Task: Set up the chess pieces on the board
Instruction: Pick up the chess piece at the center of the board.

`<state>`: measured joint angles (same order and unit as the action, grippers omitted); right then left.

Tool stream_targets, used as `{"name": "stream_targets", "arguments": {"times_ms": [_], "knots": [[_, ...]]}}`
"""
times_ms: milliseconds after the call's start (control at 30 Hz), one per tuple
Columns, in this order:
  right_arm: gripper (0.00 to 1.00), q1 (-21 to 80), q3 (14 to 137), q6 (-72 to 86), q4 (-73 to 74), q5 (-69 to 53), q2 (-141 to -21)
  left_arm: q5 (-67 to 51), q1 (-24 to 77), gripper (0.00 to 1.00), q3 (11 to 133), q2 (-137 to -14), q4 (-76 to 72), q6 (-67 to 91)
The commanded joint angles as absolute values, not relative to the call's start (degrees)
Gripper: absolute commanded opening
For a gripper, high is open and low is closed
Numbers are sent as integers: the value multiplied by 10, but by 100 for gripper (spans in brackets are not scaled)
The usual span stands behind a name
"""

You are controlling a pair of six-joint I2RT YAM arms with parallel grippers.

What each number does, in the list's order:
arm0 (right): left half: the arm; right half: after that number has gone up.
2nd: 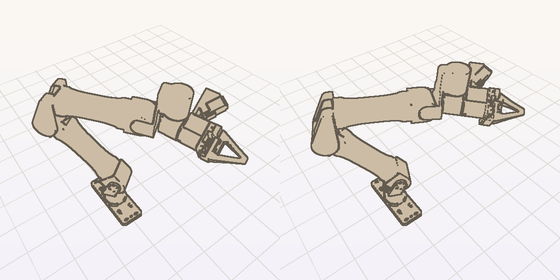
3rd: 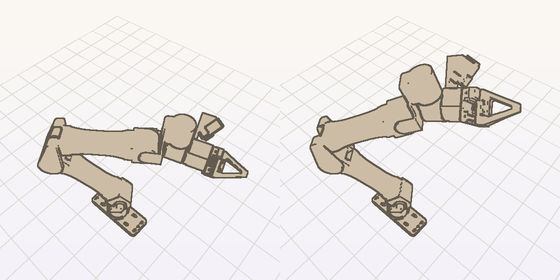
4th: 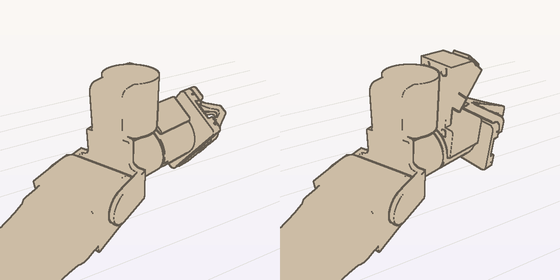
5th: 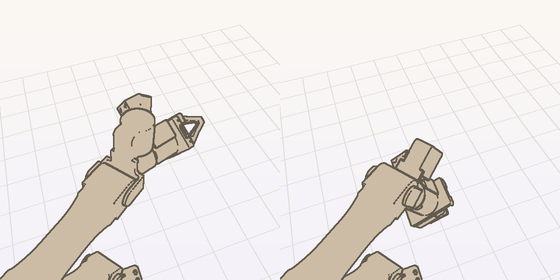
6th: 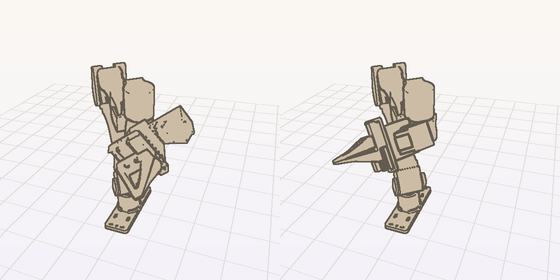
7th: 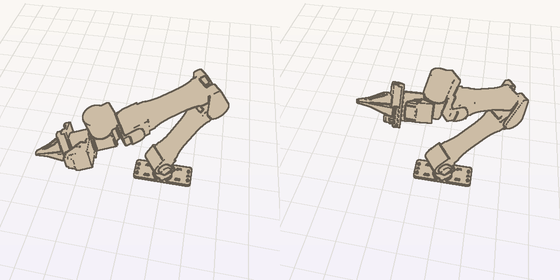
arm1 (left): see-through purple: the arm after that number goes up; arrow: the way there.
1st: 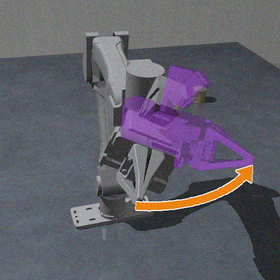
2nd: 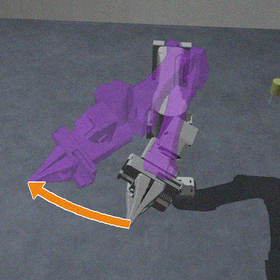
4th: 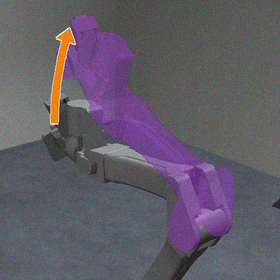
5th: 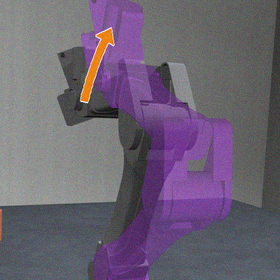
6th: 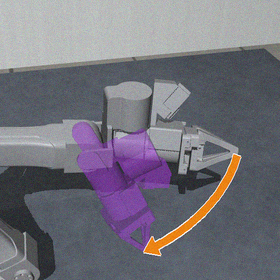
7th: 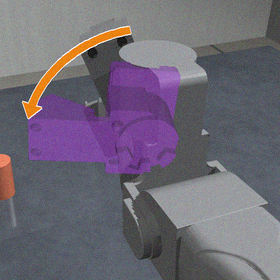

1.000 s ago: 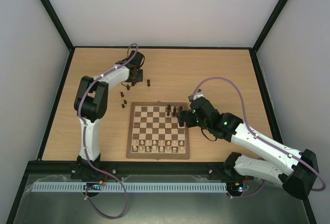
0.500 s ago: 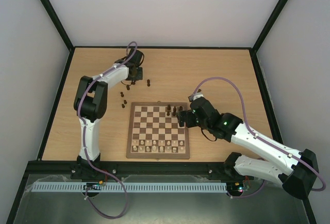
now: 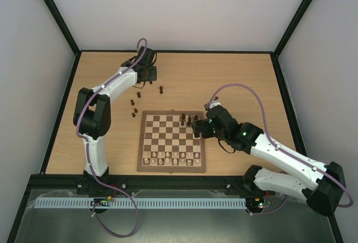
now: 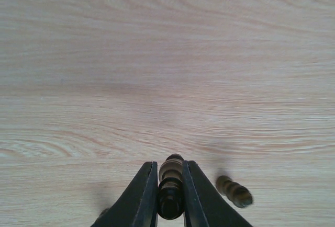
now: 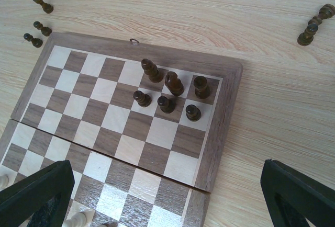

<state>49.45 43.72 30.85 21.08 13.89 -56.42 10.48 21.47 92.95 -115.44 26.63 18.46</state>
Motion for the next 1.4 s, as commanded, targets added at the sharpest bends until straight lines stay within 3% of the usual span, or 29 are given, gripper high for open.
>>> {"name": "stream_targets", "arguments": {"times_ms": [0,400,867,1067,1267,1367], "knots": [[99,493,432,304,213,138,-560,105,226,11,923,-1113,288,189],[98,492,433,302,211,137,-559,75,231,12,843,-1019,265,205],[99,491,451,311,125,42,-533,-183,231,13,658,-801,151,270],[98,435,449,327,41,-103,-529,-259,230,14,590,-719,104,308],[94,280,377,450,-165,-378,-547,-337,229,14,527,-671,29,363],[92,254,334,527,-286,-450,-572,-371,229,15,510,-656,-9,395]]}}
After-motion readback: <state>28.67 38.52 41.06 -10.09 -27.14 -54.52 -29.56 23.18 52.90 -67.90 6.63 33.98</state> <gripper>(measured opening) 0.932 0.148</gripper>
